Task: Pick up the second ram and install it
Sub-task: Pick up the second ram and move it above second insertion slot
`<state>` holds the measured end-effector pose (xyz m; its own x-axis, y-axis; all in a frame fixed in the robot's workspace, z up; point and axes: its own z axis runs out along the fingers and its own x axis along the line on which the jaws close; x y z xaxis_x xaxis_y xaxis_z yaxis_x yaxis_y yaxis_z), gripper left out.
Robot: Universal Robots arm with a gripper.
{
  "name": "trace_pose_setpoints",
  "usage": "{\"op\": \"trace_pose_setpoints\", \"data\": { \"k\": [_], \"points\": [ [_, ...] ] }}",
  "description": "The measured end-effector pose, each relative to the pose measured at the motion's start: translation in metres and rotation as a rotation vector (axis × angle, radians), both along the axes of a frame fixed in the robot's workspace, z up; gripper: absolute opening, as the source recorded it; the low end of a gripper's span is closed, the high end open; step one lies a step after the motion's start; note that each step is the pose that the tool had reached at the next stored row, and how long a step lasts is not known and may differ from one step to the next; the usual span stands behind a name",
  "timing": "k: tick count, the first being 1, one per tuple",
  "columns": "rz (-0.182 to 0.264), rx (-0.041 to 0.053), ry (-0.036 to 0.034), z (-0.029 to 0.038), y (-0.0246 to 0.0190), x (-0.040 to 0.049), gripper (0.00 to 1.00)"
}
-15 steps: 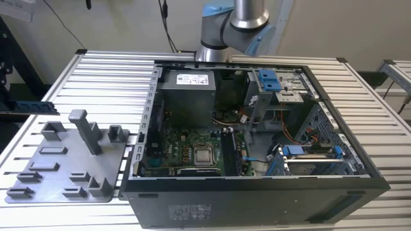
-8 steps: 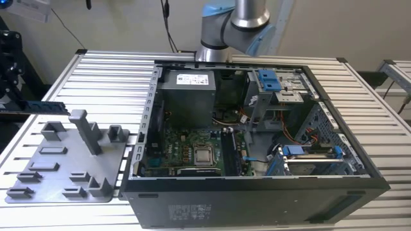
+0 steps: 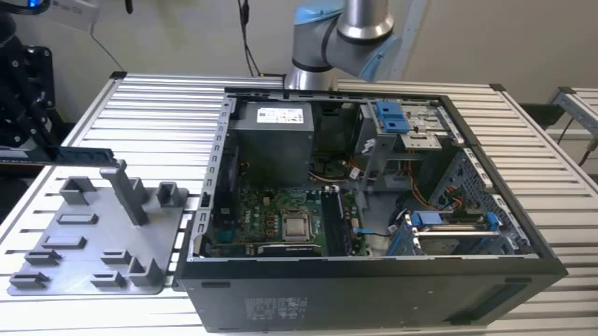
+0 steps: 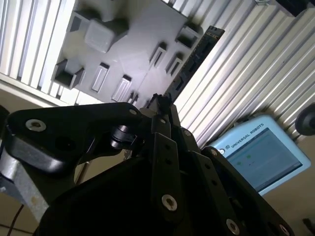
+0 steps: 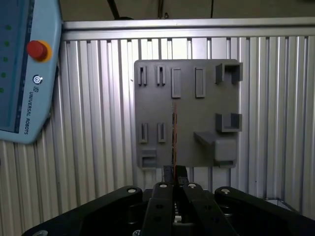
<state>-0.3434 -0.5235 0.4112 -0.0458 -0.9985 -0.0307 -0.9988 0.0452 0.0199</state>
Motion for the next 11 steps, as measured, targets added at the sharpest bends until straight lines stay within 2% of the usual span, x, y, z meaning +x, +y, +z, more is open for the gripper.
{"op": "trace_pose_setpoints", "data": {
  "k": [11],
  "points": [
    [0.000,0.0000,0.0021,0.0000,0.0000,0.0268,0.14]
  ]
}}
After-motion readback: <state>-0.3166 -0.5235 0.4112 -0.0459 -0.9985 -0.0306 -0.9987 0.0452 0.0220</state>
